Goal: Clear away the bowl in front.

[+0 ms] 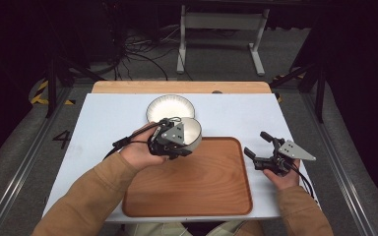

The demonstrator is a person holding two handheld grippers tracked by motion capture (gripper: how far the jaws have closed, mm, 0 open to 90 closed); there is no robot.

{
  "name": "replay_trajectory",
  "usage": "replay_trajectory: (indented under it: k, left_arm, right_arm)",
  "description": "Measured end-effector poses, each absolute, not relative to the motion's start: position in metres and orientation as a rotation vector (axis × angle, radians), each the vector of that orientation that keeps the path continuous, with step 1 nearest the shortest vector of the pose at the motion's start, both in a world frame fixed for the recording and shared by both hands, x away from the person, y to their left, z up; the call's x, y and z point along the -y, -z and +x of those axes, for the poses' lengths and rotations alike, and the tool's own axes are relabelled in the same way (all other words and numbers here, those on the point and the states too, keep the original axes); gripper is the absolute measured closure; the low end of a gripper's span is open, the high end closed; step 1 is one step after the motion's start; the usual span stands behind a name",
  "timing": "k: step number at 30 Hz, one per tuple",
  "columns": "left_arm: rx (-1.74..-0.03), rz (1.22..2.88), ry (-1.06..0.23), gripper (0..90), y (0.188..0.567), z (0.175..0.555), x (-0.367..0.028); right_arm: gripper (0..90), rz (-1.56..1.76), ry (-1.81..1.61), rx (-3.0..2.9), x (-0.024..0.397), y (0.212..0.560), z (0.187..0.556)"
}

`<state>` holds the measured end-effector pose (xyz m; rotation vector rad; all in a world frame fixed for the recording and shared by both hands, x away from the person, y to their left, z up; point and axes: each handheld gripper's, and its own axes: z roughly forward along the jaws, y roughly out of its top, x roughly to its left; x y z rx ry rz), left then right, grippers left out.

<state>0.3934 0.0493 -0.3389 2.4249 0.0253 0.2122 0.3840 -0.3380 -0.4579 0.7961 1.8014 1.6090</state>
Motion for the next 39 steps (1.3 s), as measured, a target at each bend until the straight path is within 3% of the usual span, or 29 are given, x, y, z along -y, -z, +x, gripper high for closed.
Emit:
replay_trajectory:
  k: [39]
  left_arm:
    - [0.086, 2.605, -0.029, 82.3, 0.383, 0.375, -0.033]
  right_arm:
    - [8.3, 0.794, -1.608, -1.802, 0.338, 0.458, 0.384]
